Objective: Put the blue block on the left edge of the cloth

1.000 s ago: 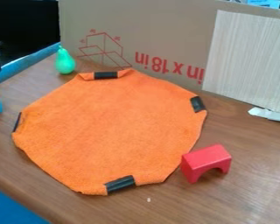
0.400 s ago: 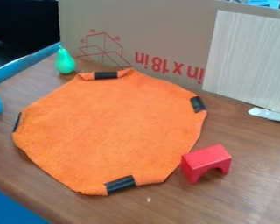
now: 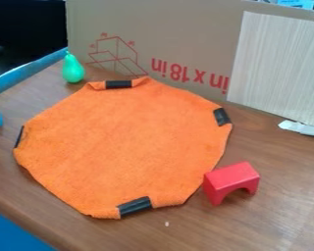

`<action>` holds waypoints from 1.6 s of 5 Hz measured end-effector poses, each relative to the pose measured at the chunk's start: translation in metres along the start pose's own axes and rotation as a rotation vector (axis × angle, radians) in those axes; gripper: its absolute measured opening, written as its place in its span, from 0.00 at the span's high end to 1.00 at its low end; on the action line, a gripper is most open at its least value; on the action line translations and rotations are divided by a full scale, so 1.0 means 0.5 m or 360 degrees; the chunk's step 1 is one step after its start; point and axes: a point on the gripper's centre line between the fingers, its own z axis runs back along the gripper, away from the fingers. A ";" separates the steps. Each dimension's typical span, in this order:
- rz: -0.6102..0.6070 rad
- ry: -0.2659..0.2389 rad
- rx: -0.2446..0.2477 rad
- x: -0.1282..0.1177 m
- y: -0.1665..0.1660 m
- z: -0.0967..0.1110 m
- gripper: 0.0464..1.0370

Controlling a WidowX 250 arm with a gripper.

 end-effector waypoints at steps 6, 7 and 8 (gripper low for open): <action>0.0057 0.0045 0.0086 -0.025 -0.064 -0.056 0.04; 0.0037 0.0031 0.0115 -0.028 -0.061 -0.065 0.04; -0.0001 0.0033 0.0146 -0.031 -0.059 -0.069 0.08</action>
